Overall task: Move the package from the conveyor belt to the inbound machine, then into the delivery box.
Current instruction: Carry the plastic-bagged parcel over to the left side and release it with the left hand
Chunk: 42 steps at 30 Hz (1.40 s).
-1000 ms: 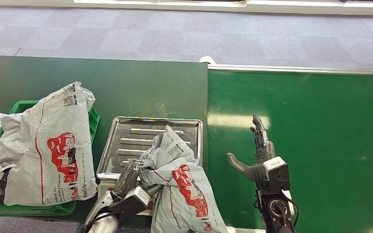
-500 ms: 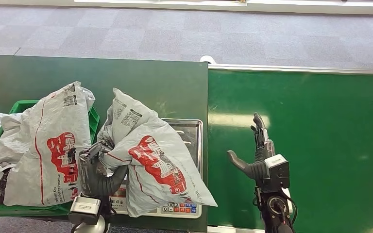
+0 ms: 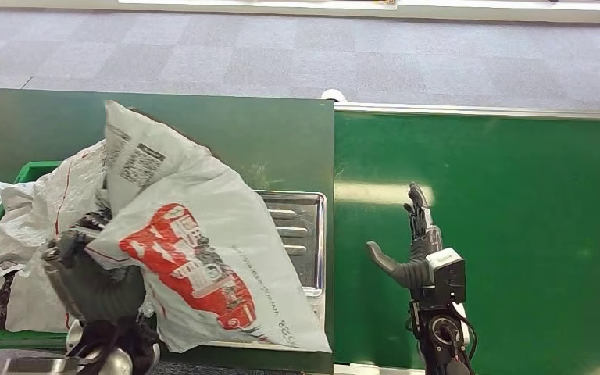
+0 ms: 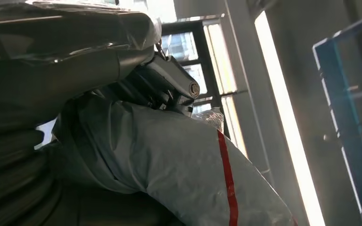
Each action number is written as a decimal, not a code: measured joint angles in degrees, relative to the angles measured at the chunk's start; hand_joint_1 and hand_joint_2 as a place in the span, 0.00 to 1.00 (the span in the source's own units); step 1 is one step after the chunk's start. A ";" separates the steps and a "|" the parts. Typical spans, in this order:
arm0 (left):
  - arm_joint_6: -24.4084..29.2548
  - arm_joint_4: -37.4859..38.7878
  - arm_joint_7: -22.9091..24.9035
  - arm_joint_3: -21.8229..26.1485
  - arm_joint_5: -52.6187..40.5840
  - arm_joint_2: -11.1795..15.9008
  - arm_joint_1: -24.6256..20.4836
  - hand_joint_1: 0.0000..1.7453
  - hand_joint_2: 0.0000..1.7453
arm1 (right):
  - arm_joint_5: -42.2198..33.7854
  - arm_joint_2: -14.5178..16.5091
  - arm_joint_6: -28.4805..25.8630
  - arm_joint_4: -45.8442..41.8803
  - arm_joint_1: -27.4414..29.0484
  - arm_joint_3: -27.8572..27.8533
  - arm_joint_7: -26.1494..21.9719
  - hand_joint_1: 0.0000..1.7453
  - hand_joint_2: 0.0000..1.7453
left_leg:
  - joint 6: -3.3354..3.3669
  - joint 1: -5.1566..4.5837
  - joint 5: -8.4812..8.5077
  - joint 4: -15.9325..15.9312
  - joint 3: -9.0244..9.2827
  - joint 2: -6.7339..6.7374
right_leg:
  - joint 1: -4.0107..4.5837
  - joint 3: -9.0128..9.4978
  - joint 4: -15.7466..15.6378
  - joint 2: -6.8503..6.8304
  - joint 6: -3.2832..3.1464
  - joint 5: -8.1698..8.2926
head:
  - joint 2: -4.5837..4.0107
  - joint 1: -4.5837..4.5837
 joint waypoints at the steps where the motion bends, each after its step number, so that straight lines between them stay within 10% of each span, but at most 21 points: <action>1: 0.04 -1.04 0.00 1.48 0.28 -0.22 0.02 1.00 1.00 | -0.05 0.00 -0.14 0.05 -0.07 0.02 0.01 0.00 1.00 | 0.00 0.00 0.00 0.00 0.00 0.00 | 0.00 0.00 0.00 0.00 0.00 0.00 | 0.00 0.00; 14: -3.52 -1.38 0.00 24.04 8.06 -7.21 1.77 1.00 1.00 | -0.06 0.19 -1.33 -0.06 1.07 0.05 0.33 0.00 1.00 | 0.00 0.00 0.00 0.00 -0.02 0.01 | 0.00 -0.04 0.00 0.01 0.00 0.00 | 0.00 0.00; 25: 0.06 3.09 0.00 45.19 -15.20 -16.67 -0.93 1.00 1.00 | -0.06 0.45 -1.91 -0.70 2.76 0.14 0.33 0.00 1.00 | -0.01 0.00 0.01 0.00 -0.03 0.06 | 0.00 -0.08 0.00 0.05 -0.01 0.01 | 0.00 0.00; 42: 0.09 5.58 0.00 59.17 -24.37 -20.73 -4.80 1.00 1.00 | 0.14 0.57 -2.98 -1.22 4.36 0.40 0.31 0.00 1.00 | -0.01 0.00 0.00 0.00 -0.06 0.05 | 0.00 -0.12 0.00 0.05 -0.01 0.01 | 0.00 0.02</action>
